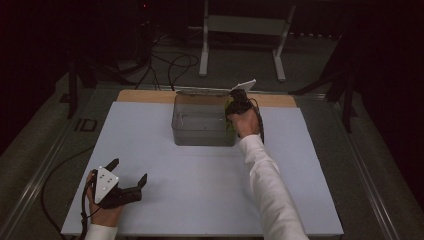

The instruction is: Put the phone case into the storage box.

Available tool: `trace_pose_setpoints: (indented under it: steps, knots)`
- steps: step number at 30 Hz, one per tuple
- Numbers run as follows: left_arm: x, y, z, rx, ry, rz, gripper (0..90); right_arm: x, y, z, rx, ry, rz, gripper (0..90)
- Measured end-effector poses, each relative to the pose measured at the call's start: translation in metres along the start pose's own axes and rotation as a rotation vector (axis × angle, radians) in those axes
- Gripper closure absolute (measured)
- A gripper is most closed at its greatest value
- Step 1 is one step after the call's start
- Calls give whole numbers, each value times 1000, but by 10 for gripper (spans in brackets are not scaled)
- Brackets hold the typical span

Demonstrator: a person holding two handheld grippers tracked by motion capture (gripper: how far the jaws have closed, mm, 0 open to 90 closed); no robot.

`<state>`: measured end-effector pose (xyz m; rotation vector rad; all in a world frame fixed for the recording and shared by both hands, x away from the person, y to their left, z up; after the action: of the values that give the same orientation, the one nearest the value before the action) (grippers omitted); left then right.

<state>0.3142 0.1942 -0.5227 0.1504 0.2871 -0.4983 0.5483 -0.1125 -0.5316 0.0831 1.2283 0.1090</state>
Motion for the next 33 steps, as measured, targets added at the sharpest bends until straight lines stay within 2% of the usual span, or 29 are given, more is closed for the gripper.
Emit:
trace_pose_setpoints:
  steps: [11,19,30,33]
  knots:
    - [0,0,0,-1,1,0,3,1,5,-1,18,8,33,772]
    - [0,0,0,-2,1,1,3,2,4,0,32,15,28,769]
    - [-1,0,0,-3,-2,1,3,5,6,-2,7,24,-2,759]
    - [-1,0,0,-3,-2,1,4,4,6,-1,-4,13,-26,749]
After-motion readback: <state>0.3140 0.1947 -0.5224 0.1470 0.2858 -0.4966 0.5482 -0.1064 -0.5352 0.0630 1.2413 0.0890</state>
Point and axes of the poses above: each handheld gripper's, and its own axes: x roughly forward along the jaws, z roughly out of its top, y roughly to its left, the point moved 10 cm from there along x, roughly forward along the jaws, and after that the axes turned 5 degrees about -z, right-handed, at the moved point
